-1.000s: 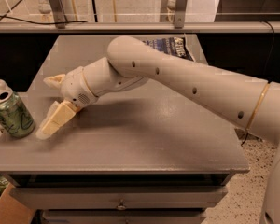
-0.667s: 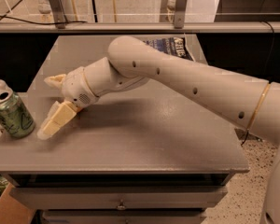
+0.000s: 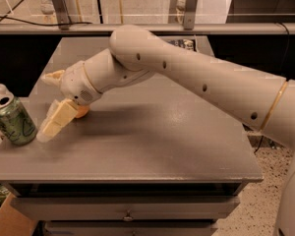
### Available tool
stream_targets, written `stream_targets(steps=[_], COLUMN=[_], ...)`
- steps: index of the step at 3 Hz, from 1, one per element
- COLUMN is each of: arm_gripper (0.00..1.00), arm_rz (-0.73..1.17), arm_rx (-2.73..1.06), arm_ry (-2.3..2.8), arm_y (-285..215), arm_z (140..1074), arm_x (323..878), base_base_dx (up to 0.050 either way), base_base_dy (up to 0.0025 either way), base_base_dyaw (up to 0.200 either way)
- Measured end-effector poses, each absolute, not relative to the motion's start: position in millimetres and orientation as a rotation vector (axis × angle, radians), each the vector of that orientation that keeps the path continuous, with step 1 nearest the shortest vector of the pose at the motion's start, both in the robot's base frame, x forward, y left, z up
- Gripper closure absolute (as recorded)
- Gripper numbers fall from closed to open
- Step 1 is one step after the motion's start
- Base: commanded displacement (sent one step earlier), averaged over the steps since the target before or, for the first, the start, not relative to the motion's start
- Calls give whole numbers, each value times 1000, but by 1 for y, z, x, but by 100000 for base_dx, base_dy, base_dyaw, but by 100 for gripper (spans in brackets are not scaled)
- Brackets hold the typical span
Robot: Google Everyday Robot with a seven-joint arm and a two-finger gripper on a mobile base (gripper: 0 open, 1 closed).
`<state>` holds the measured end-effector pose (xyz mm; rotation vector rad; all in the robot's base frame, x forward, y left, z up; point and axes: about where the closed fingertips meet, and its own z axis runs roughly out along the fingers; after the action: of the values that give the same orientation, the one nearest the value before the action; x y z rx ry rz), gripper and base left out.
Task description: Knock green can over
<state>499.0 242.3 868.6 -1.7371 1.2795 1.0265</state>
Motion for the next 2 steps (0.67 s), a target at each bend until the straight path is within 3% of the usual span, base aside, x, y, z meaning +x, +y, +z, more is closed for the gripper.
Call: stream_targets(steps=[2], arm_gripper=[0], arm_rz=[1009], arm_rx=[-1828], arm_ry=[1227], arm_y=[255], arm_z=[888], arm_x=[494], base_base_dx=[0], base_base_dy=[0], base_base_dyaw=[0])
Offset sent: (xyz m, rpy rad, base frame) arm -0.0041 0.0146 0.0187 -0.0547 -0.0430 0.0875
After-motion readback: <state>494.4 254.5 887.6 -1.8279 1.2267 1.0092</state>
